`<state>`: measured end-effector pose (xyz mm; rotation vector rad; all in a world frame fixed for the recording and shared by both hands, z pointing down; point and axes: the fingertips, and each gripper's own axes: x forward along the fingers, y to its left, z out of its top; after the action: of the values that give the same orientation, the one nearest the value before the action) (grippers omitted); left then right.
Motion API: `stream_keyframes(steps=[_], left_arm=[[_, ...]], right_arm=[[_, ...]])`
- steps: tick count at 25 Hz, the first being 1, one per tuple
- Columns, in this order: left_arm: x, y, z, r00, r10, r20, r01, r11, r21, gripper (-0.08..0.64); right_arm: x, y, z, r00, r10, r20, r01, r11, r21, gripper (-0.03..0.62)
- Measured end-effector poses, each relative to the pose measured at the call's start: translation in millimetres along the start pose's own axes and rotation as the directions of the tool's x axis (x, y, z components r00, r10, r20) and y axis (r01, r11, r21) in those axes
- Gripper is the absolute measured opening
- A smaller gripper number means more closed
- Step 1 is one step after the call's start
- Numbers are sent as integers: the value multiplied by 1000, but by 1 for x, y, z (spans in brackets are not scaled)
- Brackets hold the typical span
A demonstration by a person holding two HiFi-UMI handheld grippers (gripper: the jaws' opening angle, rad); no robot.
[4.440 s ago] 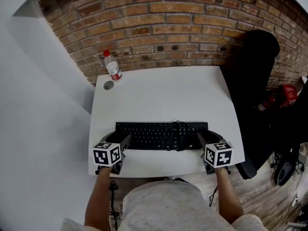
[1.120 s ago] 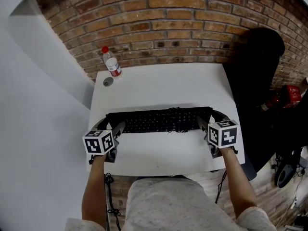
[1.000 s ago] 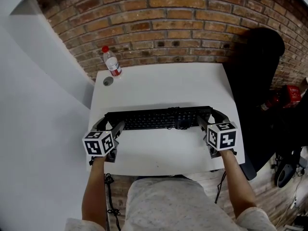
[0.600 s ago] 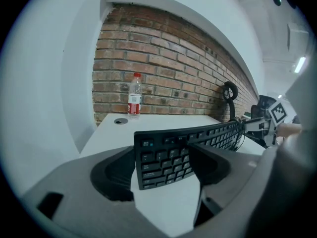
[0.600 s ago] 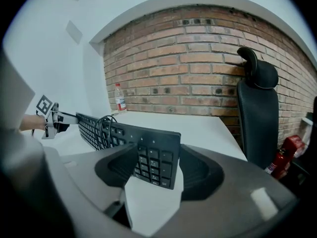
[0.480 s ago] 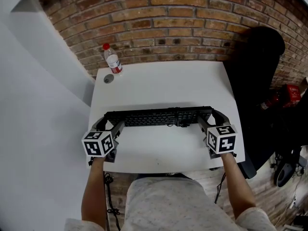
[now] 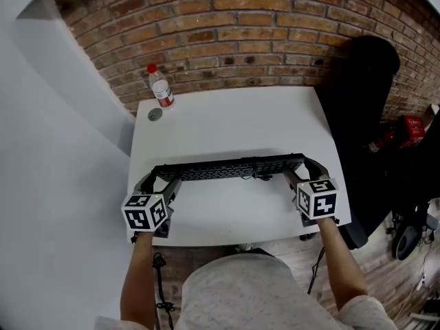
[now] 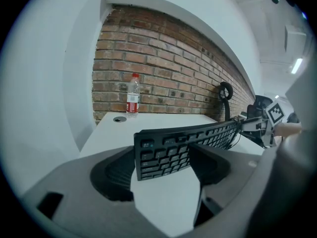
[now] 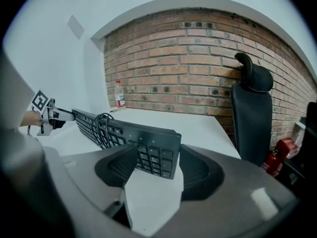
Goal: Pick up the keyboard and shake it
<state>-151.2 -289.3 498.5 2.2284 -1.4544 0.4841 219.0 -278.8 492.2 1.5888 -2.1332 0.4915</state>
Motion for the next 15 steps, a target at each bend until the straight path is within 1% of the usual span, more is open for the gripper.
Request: stream_keyframes(steps=[8,15], left_arm=[[-11,-2,-11,999,-26,-19,27,998,54,341],[-18,-1,-20,999,-27,-25,28,997,72,330]], right_arm=[[-10,6,-9,999,-41,-13,41,999,12,271],[-19,12,-19,998,-57,-27,57,998,14,269]])
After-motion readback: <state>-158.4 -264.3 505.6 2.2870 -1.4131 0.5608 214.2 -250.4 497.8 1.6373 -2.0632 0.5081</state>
